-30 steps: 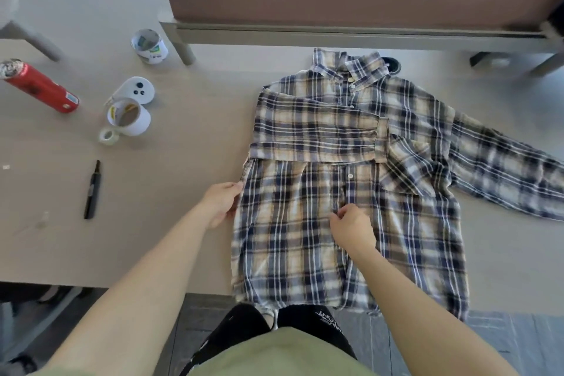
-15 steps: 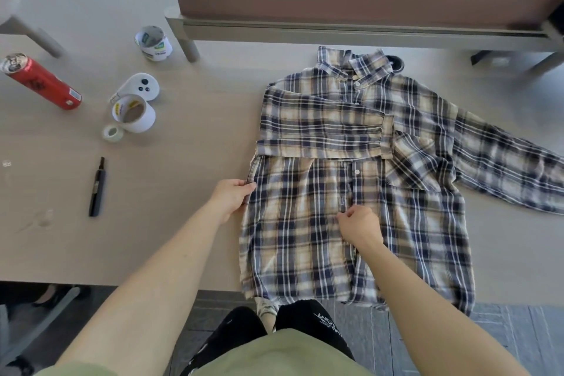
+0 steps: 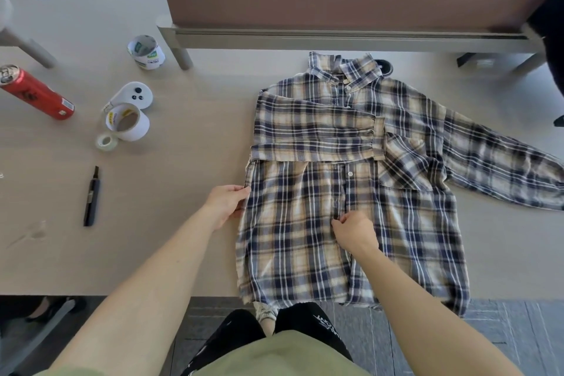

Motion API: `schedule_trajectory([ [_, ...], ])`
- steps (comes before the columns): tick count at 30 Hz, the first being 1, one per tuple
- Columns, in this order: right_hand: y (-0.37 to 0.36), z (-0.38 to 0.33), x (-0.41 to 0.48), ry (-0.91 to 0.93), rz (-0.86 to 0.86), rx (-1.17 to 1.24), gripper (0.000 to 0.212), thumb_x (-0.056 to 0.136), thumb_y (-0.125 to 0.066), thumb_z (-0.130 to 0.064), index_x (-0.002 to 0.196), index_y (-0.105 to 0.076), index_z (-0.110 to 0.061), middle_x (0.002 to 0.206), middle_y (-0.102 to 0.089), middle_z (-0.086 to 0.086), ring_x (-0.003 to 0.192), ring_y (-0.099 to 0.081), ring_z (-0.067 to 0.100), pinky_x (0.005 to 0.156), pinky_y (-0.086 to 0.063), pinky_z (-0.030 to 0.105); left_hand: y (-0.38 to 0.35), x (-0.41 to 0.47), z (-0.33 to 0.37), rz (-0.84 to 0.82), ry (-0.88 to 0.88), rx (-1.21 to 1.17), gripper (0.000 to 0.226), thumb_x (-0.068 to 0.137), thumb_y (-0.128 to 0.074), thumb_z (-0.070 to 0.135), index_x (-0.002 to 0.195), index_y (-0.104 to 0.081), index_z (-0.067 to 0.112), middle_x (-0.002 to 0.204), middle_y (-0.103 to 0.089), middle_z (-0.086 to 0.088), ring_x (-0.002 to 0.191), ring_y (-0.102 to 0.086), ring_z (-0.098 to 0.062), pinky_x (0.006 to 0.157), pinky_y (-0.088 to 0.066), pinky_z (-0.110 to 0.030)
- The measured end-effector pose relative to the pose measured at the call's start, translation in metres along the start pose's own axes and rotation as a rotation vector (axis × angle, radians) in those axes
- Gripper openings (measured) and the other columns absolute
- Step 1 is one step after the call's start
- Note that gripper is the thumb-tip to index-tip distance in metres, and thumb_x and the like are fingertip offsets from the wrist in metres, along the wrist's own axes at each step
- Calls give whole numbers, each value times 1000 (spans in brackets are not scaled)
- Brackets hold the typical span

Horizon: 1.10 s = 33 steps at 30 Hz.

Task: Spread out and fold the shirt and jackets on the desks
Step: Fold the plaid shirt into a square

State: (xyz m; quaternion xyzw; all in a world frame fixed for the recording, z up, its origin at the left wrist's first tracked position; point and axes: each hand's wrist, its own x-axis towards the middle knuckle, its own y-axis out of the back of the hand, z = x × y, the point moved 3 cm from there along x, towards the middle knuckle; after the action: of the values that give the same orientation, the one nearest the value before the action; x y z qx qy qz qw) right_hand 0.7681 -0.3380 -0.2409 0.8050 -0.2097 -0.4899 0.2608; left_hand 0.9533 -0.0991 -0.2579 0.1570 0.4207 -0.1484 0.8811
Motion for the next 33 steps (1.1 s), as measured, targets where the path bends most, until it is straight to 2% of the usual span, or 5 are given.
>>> schedule_trajectory([
  [19,39,22,-1,-38,88,95,22,93,-55,-14,71,-50,-11,61,-54,3,50,-46,18,47,-40,25,3,-6,2,66,36,-98,8,94,-68,12,100,-65,8,85,-69,-7,72,-63,-18,67,-53,-29],
  [22,32,12,-9,17,23,106,20,97,-56,-31,91,-53,-12,68,-56,-1,53,-49,13,48,-41,25,-4,-18,-2,-29,98,-18,11,91,-71,11,98,-64,6,91,-69,-8,78,-65,-19,68,-56,-33],
  [27,34,-27,4,92,4,86,76,94,-53,-60,148,-37,-9,116,-62,7,89,-62,15,73,-49,33,-6,-19,-16,14,11,156,14,96,-63,17,102,-67,6,104,-68,-8,96,-64,-26,96,-51,-43],
  [30,30,-53,21,96,-11,127,77,96,-54,-54,153,-31,-8,91,-64,2,70,-60,12,58,-46,28,-5,-19,-17,33,-18,146,38,101,-56,33,127,-61,7,125,-57,5,123,-52,-20,109,-38,-37],
  [33,27,-61,35,72,20,166,64,100,-55,-42,152,-36,-10,82,-64,1,55,-53,10,47,-40,24,-6,-15,-21,34,-2,77,39,101,-52,39,125,-62,8,130,-60,1,124,-52,-20,111,-37,-38],
])
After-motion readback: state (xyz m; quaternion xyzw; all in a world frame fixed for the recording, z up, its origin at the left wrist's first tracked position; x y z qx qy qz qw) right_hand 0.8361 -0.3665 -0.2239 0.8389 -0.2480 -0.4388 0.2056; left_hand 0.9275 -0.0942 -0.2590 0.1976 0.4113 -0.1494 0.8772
